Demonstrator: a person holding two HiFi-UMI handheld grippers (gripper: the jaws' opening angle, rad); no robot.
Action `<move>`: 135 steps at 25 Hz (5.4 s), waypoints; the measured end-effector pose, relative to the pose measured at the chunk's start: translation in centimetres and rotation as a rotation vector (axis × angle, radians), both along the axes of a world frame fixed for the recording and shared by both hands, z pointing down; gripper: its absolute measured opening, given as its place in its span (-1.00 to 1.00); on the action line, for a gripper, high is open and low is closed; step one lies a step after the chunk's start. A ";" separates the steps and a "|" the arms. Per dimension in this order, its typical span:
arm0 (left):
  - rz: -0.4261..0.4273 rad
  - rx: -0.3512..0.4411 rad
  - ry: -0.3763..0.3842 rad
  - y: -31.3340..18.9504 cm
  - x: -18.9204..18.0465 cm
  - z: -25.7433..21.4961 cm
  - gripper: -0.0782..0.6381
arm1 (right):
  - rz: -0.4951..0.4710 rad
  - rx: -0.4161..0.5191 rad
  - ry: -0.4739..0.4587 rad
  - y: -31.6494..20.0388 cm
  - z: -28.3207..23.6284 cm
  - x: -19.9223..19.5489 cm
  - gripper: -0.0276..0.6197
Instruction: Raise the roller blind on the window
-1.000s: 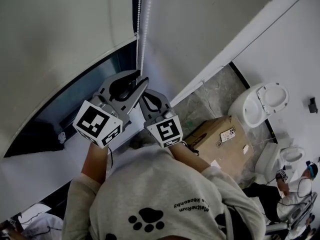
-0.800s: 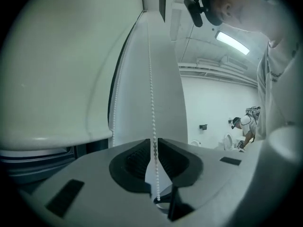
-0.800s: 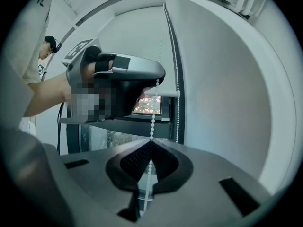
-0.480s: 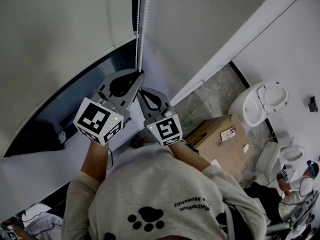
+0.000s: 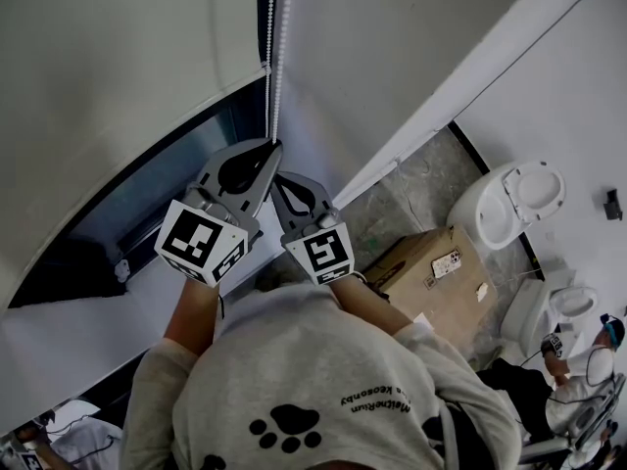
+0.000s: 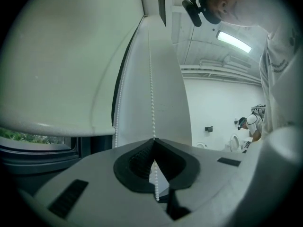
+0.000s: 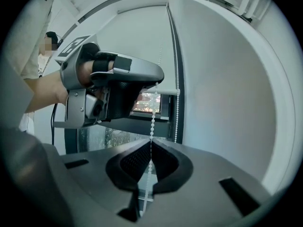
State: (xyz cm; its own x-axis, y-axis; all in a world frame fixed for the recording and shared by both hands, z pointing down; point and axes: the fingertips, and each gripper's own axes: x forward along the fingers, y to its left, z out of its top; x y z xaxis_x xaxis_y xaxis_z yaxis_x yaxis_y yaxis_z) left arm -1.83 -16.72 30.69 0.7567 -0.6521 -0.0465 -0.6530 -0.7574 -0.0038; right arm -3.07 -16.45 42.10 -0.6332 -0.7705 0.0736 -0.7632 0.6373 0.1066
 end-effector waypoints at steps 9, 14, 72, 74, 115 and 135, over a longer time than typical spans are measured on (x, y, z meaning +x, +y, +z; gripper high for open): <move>-0.022 -0.039 -0.021 -0.1 -0.4 3.3 -0.76 | -0.006 -0.050 0.039 0.3 3.2 0.0 -0.89; -0.016 -0.048 -0.014 0.1 0.2 4.1 -0.76 | -0.008 -0.054 0.041 0.1 4.0 0.2 -0.89; -0.017 -0.105 0.018 0.9 0.3 9.0 -0.76 | -0.082 0.022 -0.084 0.5 -9.8 0.1 -0.73; -0.015 -0.103 0.017 1.0 0.4 9.0 -0.76 | -0.073 0.021 -0.086 0.3 -10.1 -0.1 -0.73; -0.031 -0.155 0.002 1.7 -0.2 17.6 -0.76 | -0.062 -0.014 -0.054 0.1 -1.8 -0.5 -0.88; 0.023 -0.055 0.066 2.5 -2.2 0.4 -0.47 | -0.074 -0.016 -0.074 0.2 -2.3 -0.4 -0.88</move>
State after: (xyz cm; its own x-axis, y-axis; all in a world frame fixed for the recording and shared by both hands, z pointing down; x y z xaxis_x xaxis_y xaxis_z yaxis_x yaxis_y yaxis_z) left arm -4.07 -14.20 31.12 0.7681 -0.6373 -0.0617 -0.6326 -0.7703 0.0805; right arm -3.46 -16.21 39.81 -0.6921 -0.7208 0.0364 -0.7197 0.6931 0.0408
